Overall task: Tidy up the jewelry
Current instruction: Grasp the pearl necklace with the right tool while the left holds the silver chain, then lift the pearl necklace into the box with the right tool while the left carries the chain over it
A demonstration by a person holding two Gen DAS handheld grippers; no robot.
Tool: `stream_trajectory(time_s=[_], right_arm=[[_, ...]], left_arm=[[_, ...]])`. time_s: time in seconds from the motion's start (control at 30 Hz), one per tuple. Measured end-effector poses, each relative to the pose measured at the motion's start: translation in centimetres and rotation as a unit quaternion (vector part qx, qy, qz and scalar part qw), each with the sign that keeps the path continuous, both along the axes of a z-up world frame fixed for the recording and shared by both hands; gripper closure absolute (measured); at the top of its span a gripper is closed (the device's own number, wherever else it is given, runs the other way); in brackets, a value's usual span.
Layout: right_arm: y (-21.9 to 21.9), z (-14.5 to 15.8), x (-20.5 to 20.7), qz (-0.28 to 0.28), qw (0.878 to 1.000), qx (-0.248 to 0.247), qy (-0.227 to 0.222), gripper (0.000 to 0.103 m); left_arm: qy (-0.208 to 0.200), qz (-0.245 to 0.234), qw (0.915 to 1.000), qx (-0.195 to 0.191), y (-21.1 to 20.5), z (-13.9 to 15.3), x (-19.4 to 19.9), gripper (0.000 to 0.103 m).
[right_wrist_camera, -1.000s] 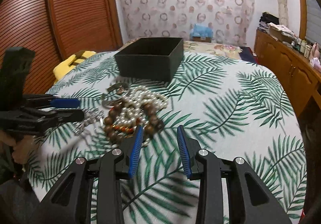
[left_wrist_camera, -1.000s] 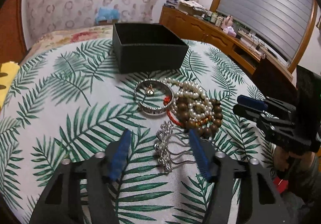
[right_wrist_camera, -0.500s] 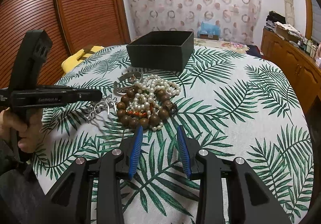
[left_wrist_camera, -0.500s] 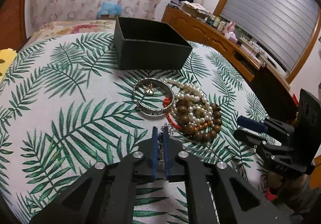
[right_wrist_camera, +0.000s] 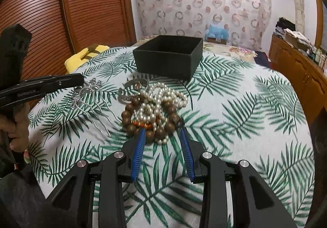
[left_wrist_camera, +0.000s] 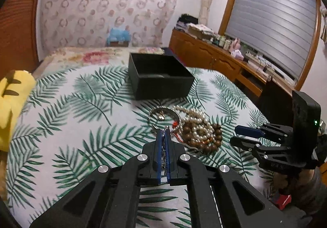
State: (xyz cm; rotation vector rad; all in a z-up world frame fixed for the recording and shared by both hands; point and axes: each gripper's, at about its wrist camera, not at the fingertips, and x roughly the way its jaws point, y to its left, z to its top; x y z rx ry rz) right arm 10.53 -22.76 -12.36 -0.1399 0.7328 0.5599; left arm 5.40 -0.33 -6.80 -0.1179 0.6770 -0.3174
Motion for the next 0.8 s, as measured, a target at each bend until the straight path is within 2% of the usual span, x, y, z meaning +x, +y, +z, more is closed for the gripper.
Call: stream_trajectory(time_s=[0.27, 0.47, 0.53, 0.63, 0.8], right_arm=[[2.1, 0.6, 2.8, 0.022, 1.000, -0.017, -0.006, 0.066], [3.7, -0.4, 4.7, 0.027, 0.999, -0.033, 0.008, 0.079], [3.9, -0.7, 5.1, 0.028, 0.999, -0.037, 0.013, 0.080], [4.4, -0.9, 5.3, 0.035, 0.998, -0.044, 0.016, 0.094], [4.2, 0.2, 4.9, 0.041, 0.998, -0.044, 0.002, 0.094]], left_arm=[[-0.021, 0.021, 0.9996, 0.002, 1.6, 1.1, -0.4, 0.101], [-0.025, 0.029, 0.9993, 0.001, 2.2, 1.2, -0.4, 0.101], [-0.026, 0.029, 0.9992, 0.000, 2.3, 1.3, -0.4, 0.101], [-0.028, 0.029, 0.9992, 0.003, 2.2, 1.3, -0.3, 0.101], [-0.032, 0.030, 0.9990, 0.006, 2.2, 1.7, 0.0, 0.101]])
